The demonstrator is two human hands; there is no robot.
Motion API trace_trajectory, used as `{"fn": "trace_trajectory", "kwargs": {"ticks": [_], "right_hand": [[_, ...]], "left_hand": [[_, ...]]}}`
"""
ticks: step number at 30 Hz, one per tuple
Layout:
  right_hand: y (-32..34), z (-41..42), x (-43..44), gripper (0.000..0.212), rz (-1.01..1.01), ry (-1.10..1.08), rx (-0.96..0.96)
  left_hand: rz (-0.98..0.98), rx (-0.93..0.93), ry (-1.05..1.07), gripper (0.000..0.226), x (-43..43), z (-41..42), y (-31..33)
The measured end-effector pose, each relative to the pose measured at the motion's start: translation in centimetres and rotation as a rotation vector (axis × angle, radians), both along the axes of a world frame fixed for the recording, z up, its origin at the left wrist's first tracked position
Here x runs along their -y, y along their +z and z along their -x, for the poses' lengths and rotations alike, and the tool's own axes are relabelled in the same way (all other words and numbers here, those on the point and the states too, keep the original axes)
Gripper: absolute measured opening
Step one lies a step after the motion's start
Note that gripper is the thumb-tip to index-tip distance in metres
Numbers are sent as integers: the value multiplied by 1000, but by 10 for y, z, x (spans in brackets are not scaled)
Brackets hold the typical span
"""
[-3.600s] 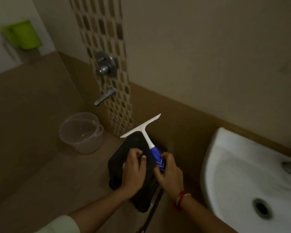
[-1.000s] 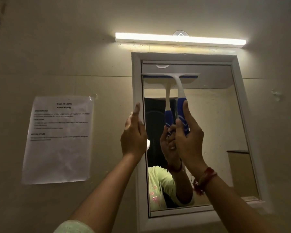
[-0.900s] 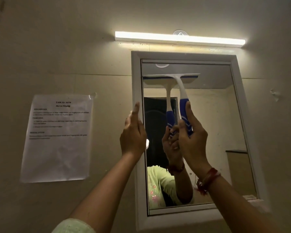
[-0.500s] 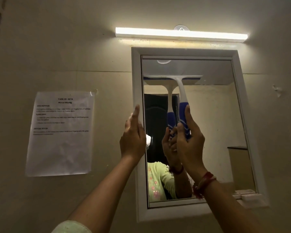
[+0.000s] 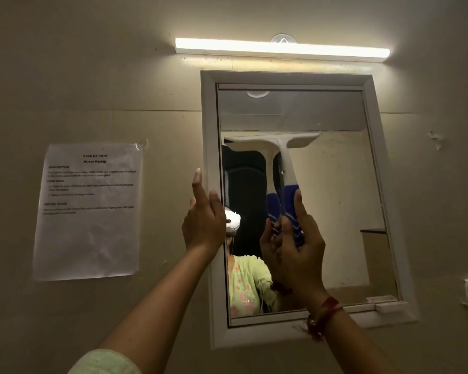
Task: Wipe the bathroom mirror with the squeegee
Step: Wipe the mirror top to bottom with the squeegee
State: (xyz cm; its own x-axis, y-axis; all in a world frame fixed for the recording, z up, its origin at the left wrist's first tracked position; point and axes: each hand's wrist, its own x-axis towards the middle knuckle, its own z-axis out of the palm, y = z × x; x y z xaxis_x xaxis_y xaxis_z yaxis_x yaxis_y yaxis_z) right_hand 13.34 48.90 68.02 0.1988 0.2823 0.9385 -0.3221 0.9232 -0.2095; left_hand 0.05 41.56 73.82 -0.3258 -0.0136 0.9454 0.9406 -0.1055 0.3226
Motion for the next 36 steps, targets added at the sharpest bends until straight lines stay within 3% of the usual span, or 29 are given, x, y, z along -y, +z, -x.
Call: {"fn": "trace_trajectory", "kwargs": {"ticks": [7, 14, 22, 29, 36], "right_hand": [[35, 5, 8, 54, 108, 121, 2], [-14, -2, 15, 48, 135, 221, 3], [8, -1, 18, 42, 148, 415, -20], [-47, -14, 18, 38, 142, 381, 5], [-16, -22, 21, 40, 127, 477, 51]], "left_hand": [[-5, 22, 5, 45, -3, 2, 0], [7, 51, 9, 42, -1, 0, 1], [58, 96, -92, 48, 0, -1, 3], [76, 109, -100, 53, 1, 0, 2], [80, 122, -117, 52, 4, -1, 1]]}}
